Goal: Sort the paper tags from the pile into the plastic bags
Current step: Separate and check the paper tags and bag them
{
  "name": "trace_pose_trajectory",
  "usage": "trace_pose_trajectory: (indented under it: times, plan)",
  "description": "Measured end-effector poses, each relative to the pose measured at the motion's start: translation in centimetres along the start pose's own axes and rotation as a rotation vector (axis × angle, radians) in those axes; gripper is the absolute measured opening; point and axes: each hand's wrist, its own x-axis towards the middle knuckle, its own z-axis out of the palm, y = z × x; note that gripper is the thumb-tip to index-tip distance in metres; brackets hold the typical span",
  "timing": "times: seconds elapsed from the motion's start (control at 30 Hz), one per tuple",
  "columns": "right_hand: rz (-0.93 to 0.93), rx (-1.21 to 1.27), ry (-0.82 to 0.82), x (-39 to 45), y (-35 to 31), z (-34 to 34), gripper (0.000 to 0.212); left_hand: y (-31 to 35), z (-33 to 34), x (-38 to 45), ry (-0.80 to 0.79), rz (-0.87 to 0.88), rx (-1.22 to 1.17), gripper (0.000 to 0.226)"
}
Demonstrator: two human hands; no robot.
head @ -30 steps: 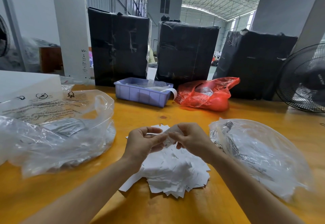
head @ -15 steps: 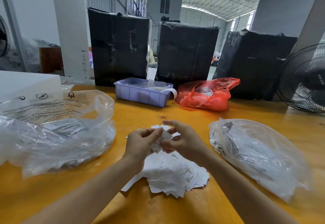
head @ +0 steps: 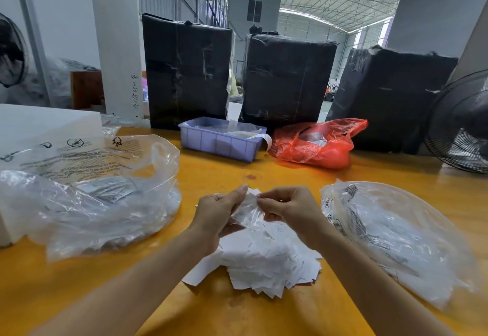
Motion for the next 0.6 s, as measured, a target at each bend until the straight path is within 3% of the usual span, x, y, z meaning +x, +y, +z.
trace_pose_trajectory:
  times: [0.2,0.37,0.5,0.6]
  plan:
    - [0.126,0.111,0.018,0.0,-0.7,-0.8,0.01,1.6,-1.4,0.2,-0.122,-0.072,0.216,0.027]
    - [0.066,0.032,0.087,-0.2,-2.5,-2.3,0.013,3.9,-2.6,0.4,-0.08,-0.052,0.305,0.016]
    - [-0.065,-0.258,0.223,-0.5,-4.9,-7.9,0.009,8.0,-6.0,0.9,0.145,0.202,0.559,0.009]
    - [0.081,-0.615,0.298,-0.2,-4.3,-13.2,0.008,10.7,-10.7,1.1,0.415,0.432,0.847,0.005]
